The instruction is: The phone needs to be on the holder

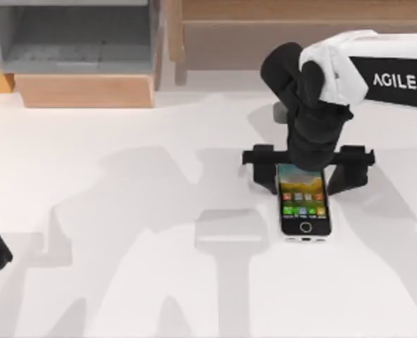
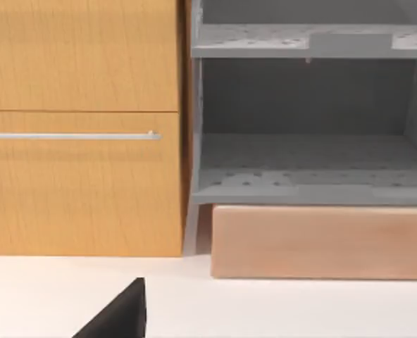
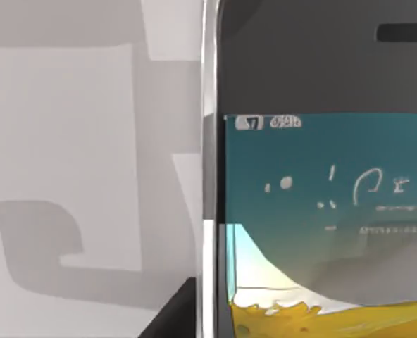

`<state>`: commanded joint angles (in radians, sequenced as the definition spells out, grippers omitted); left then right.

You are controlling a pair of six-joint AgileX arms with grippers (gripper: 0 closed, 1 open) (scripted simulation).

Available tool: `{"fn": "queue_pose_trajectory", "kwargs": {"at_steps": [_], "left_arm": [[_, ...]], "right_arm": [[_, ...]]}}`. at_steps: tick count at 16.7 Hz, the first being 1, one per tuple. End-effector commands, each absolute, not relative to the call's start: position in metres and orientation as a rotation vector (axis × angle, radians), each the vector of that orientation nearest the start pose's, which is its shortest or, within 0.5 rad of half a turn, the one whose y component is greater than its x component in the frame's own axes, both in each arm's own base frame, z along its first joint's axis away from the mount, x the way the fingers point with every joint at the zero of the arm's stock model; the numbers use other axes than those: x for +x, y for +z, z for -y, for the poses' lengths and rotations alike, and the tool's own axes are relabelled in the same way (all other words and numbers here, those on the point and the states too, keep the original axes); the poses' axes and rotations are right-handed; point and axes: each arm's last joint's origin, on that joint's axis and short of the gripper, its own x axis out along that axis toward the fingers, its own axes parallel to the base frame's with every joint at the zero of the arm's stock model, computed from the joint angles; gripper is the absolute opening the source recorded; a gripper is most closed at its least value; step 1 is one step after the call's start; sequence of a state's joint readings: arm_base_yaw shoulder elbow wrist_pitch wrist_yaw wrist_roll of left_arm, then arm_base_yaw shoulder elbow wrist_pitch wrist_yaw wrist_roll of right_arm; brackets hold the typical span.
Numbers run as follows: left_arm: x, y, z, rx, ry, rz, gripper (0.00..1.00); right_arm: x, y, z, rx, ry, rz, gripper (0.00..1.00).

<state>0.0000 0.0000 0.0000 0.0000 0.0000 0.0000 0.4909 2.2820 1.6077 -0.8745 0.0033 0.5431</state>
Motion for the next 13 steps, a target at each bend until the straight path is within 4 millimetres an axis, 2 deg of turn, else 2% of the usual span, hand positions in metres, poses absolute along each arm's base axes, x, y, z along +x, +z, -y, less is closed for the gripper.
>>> {"fn": "queue_pose_trajectory", "kwargs": {"at_steps": [3, 4, 11, 12, 13], "left_arm": [[0.106, 0.16, 0.001, 0.0, 0.0, 0.0, 1.0], [0.106, 0.16, 0.001, 0.0, 0.0, 0.0, 1.0], [0.106, 0.16, 0.001, 0.0, 0.0, 0.0, 1.0], [0.106, 0.16, 0.001, 0.0, 0.0, 0.0, 1.0], [0.106, 0.16, 0.001, 0.0, 0.0, 0.0, 1.0]], "right_arm": [[0.376, 0.095, -0.206, 0.042, -0.024, -1.552, 0.02], [0.376, 0.095, -0.206, 0.042, -0.024, -1.552, 0.0], [0.376, 0.095, -0.206, 0.042, -0.024, -1.552, 0.0], [0.376, 0.115, -0.203, 0.029, -0.031, -1.518, 0.0], [0.376, 0.116, -0.203, 0.03, -0.031, -1.517, 0.0]]}}
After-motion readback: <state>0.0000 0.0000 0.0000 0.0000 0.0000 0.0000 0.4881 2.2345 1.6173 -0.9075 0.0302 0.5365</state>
